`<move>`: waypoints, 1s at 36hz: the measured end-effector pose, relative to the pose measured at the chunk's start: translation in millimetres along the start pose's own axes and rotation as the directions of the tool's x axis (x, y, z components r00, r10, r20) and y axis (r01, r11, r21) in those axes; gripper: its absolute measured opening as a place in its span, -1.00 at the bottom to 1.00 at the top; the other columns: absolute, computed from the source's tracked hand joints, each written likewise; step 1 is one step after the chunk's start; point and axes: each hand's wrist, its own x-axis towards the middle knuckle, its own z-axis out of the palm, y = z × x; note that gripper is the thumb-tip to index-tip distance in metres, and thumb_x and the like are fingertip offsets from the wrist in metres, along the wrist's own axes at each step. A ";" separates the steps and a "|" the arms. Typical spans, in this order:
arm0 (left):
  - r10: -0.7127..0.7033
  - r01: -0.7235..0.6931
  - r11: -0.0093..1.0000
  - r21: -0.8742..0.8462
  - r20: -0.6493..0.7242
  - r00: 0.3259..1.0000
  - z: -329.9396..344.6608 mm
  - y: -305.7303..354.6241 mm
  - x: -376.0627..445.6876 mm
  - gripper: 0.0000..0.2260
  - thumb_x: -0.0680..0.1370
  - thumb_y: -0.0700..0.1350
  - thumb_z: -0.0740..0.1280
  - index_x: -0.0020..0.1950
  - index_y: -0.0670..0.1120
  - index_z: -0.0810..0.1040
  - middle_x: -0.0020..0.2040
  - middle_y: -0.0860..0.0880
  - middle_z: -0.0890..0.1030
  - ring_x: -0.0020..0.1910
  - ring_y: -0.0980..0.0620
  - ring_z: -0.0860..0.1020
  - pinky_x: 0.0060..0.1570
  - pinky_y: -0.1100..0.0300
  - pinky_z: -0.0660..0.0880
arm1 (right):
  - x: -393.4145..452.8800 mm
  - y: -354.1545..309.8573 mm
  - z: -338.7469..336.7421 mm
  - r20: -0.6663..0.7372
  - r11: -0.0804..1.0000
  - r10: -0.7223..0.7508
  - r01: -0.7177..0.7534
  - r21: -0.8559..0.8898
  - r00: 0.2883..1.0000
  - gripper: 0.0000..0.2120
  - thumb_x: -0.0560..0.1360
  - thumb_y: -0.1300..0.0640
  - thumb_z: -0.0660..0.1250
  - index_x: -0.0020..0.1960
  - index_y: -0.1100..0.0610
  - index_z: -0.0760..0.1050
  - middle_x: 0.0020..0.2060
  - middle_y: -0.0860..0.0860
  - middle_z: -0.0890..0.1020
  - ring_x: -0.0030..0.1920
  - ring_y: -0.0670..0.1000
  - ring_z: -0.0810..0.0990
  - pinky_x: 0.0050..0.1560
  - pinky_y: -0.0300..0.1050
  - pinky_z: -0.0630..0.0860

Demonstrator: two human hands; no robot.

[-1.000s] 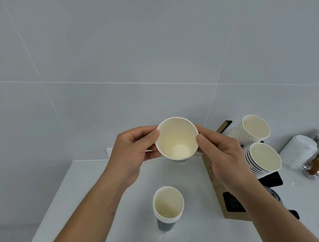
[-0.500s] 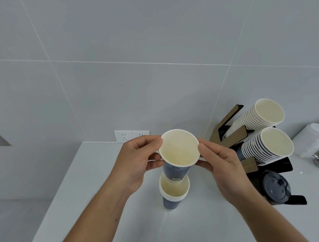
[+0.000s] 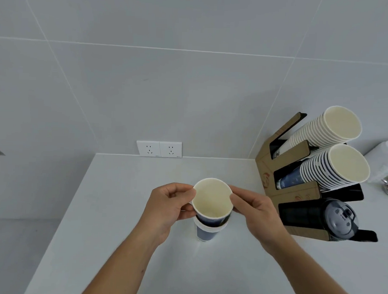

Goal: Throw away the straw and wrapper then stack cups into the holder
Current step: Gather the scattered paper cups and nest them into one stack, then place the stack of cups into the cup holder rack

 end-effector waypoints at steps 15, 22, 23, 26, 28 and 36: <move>0.031 -0.028 0.995 0.094 -0.029 0.999 1.9 -58.8 11.6 -0.87 0.51 -0.06 0.41 0.01 0.02 0.70 -0.04 0.08 0.73 0.02 0.07 0.67 0.17 0.03 0.57 | 5.2 49.4 5.2 0.042 0.975 0.156 -0.160 0.152 0.987 -0.72 0.60 0.15 0.26 0.26 -0.03 0.58 0.14 -0.11 0.69 0.19 -0.03 0.64 0.18 -0.09 0.59; -0.016 0.016 1.000 0.012 0.012 1.000 2.3 -60.4 11.6 -0.84 0.53 -0.10 0.38 0.06 -0.05 0.71 0.02 0.01 0.73 0.08 0.04 0.67 0.19 0.05 0.56 | 5.4 46.5 3.8 0.058 0.965 0.186 -0.193 0.177 0.981 -0.74 0.61 0.17 0.24 0.20 -0.03 0.61 0.11 -0.08 0.71 0.14 -0.06 0.66 0.12 -0.13 0.59; -0.028 0.028 1.000 -0.003 0.023 0.999 2.1 -60.7 12.2 -0.83 0.54 -0.11 0.37 0.07 -0.06 0.70 0.03 0.00 0.73 0.08 0.03 0.67 0.20 0.05 0.55 | 5.1 46.0 4.3 0.057 0.962 0.193 -0.200 0.184 0.980 -0.75 0.61 0.17 0.24 0.18 -0.03 0.61 0.09 -0.09 0.72 0.13 -0.07 0.67 0.11 -0.14 0.60; -0.062 0.065 0.996 -0.055 0.049 0.997 3.2 -60.0 13.2 -0.82 0.56 -0.13 0.34 0.08 -0.10 0.70 0.03 -0.02 0.74 0.08 0.04 0.67 0.16 0.11 0.55 | 4.2 43.7 5.9 0.053 0.958 0.202 -0.209 0.197 0.978 -0.75 0.62 0.18 0.23 0.15 -0.04 0.62 0.06 -0.10 0.73 0.10 -0.09 0.68 0.07 -0.17 0.61; -0.076 0.079 0.994 -0.069 0.050 0.996 4.9 -59.6 12.8 -0.82 0.56 -0.14 0.34 0.08 -0.11 0.70 0.02 -0.02 0.74 0.07 0.04 0.67 0.14 0.12 0.55 | 4.0 42.4 6.3 0.048 0.956 0.212 -0.217 0.195 0.976 -0.76 0.62 0.17 0.22 0.13 -0.06 0.62 0.03 -0.13 0.73 0.08 -0.12 0.68 0.03 -0.21 0.61; -0.103 0.107 0.987 -0.123 0.035 0.994 8.8 -56.7 9.3 -0.80 0.58 -0.14 0.30 0.08 -0.15 0.69 0.02 -0.04 0.74 0.07 0.03 0.67 0.13 0.15 0.55 | 2.9 37.7 10.5 0.027 0.933 0.273 -0.271 0.235 0.962 -0.77 0.61 0.12 0.24 0.15 -0.06 0.62 0.07 -0.13 0.72 0.13 -0.08 0.66 0.07 -0.16 0.60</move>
